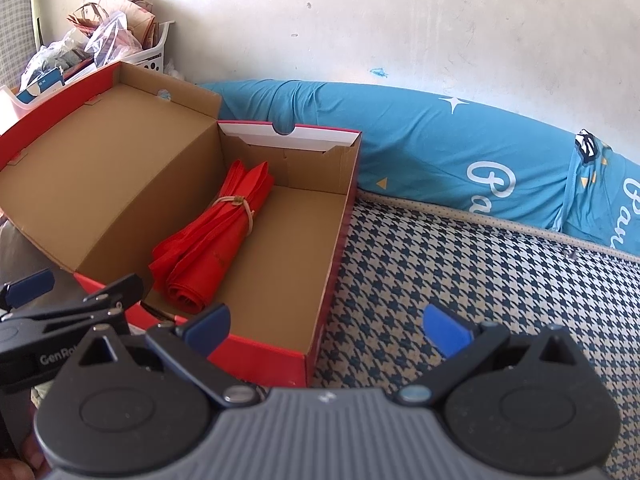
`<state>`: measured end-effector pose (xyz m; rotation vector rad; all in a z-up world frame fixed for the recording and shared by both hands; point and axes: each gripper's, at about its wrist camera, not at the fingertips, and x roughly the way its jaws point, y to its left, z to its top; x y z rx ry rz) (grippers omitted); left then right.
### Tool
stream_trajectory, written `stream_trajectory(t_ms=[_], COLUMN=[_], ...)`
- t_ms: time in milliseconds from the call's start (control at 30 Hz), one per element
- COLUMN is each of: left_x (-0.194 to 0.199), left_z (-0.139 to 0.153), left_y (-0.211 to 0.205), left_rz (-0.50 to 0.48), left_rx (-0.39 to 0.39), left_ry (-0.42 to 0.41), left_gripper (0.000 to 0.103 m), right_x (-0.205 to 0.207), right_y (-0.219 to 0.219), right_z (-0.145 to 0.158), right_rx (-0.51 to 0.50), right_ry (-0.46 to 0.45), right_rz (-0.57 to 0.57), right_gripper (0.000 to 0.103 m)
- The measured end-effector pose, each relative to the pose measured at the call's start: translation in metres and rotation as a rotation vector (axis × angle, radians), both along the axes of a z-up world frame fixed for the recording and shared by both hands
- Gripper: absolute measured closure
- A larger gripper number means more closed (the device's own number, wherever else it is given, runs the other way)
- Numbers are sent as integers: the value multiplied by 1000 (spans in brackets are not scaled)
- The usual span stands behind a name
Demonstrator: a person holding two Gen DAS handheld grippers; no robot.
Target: Fold shopping bag
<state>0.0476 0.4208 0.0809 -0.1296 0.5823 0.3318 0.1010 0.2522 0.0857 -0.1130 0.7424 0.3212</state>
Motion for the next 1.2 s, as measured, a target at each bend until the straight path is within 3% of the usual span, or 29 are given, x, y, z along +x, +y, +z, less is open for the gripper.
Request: stream_trajectory(t_ms=[267,667,1200], left_x=[7,4,12], left_z=[-1,0,-1], left_y=[-4,1,-21], left_rz=[5,4,-41], left_rx=[42,-41,-22], left_ry=[36,-13,16], left_gripper=[0,0,0], right_x=[1,2,0], right_y=[0,-1,-15], right_z=[0,3,6], right_rx=[0,-2,-16], right_ry=[4,-2,-18], right_rz=[2,1,-4], right_gripper=[0,0,0])
